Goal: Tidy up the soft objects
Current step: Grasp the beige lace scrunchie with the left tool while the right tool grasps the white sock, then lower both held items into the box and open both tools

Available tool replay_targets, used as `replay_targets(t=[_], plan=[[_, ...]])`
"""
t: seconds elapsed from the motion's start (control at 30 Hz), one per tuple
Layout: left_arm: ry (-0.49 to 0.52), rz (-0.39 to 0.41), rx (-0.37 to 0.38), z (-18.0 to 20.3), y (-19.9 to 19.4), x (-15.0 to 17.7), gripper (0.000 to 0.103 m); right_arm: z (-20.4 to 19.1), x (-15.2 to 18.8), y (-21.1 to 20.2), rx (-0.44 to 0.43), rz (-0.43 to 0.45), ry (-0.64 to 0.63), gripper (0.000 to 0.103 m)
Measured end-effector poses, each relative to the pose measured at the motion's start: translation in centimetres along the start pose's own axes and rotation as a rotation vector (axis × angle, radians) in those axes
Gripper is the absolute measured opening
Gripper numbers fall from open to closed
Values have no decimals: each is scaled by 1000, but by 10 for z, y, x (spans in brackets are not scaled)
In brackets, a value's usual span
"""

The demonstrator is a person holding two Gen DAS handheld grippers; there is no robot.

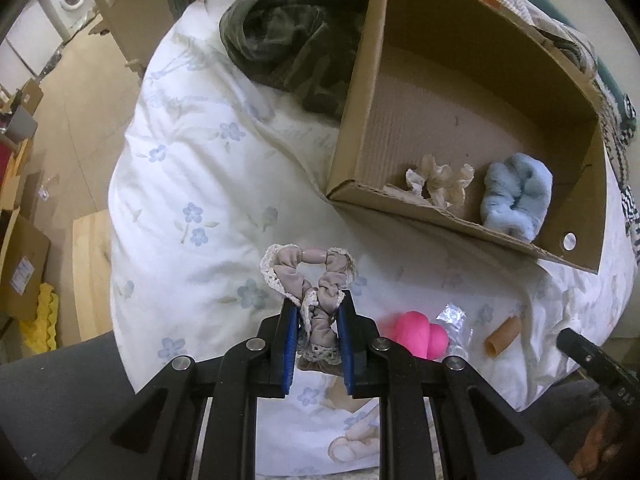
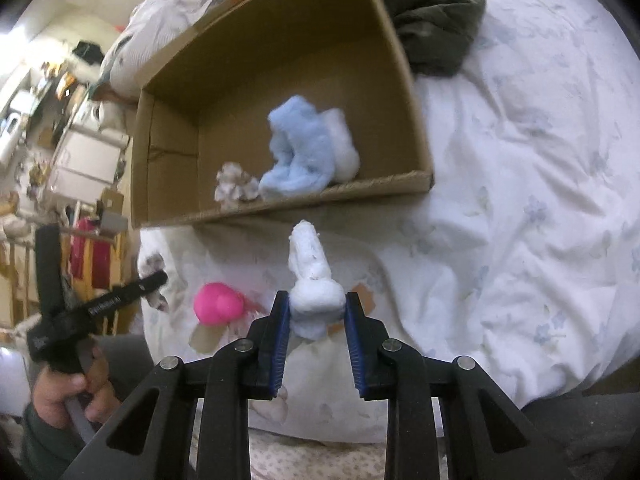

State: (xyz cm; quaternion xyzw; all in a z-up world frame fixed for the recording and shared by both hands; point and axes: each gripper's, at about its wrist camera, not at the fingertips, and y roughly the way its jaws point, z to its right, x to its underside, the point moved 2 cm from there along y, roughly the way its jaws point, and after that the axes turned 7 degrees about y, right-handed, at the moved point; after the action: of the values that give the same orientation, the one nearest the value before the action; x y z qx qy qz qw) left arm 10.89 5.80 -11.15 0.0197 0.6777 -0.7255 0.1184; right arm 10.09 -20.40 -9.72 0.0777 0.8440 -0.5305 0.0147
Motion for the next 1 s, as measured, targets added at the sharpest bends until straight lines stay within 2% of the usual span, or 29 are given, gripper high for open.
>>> replay_targets(t=[0.23, 0.37, 0.57, 0.73, 0.83, 1.0], plan=[[26, 20, -23, 15, -17, 8, 17, -2, 0, 5, 26, -6, -28, 28], [45, 43, -46, 20, -22, 9, 17, -15, 1, 7, 9, 12, -50, 28], [104, 205, -92, 32, -53, 4, 17, -30, -2, -13, -74, 92, -104, 29], [134, 314, -85, 42, -79, 3, 17, -46, -4, -31, -133, 169, -158, 28], [143, 349, -71, 46, -92, -2, 17, -50, -7, -39, -161, 200, -161, 28], [156, 364, -40, 51, -108, -20, 17, -53, -20, -54, -175, 241, -147, 28]])
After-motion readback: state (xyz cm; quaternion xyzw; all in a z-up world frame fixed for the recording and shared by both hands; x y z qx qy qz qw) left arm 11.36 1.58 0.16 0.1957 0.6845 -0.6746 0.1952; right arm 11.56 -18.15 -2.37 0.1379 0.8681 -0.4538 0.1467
